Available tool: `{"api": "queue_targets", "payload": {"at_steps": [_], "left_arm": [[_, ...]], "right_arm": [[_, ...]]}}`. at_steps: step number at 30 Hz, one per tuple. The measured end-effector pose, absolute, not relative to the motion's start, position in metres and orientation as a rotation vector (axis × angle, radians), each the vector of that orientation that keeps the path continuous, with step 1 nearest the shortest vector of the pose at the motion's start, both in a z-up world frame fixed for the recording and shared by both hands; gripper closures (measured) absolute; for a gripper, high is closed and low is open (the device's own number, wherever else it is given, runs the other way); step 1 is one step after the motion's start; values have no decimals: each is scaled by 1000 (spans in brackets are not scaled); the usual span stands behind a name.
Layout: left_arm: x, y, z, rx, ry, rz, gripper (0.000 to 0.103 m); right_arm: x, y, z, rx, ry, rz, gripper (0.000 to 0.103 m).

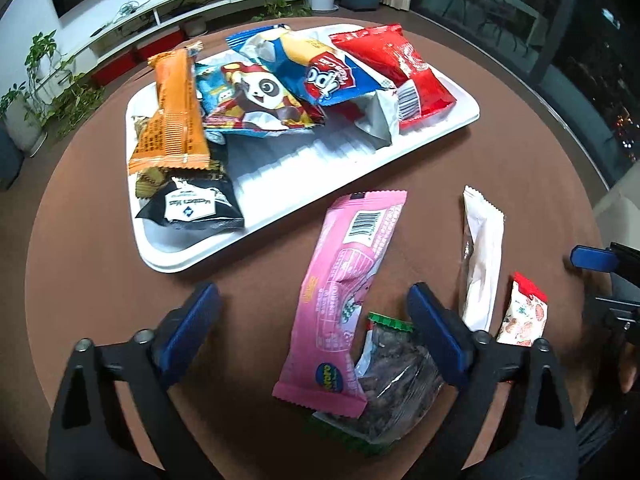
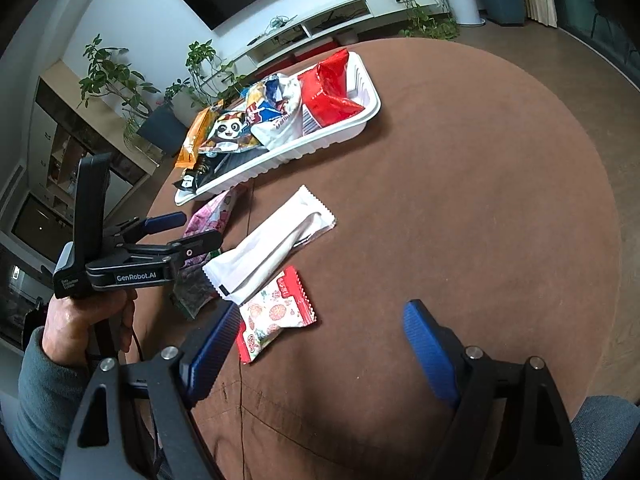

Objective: Organize snacks
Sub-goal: 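Grasp the pink bag with the left gripper while the right gripper grasps the white wrapper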

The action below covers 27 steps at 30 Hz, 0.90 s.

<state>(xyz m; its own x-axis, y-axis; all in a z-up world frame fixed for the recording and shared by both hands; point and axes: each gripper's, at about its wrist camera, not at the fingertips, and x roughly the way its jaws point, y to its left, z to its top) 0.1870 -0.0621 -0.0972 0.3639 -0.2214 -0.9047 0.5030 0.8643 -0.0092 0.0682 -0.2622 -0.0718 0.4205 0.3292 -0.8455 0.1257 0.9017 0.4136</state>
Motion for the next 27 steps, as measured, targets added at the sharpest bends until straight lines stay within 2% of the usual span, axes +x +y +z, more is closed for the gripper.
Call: {"api": "queue_targets", "payload": {"at_steps": [1,3,4,10,12,15,21,27], "left_arm": [[188,-64,-99,294,1116,-478,17],[188,-66,-103,307,1135,-479,31],[190,-70,-106,311,1136,-477,32],[194,-78,-105,312,1128,-473,54],[196,-88,-107,320,1119,-481,69],[197,-101,-107,336,1106,-488,79],[196,-104,-110,283,1089,-496,82],[184,-76,-112,183,1076,-479,83]], "right_arm": [[68,-263,-72,454,1140,130,17],[69,-263,-72,455,1140,127,17],[69,-263,-72,452,1138,126,17],[69,-261,-74,443,1142,129,17],[68,-260,-74,441,1142,129,17],[68,-260,-74,439,1142,128,17],[71,-256,-72,427,1139,128,17],[84,-245,-70,391,1145,139,18]]}}
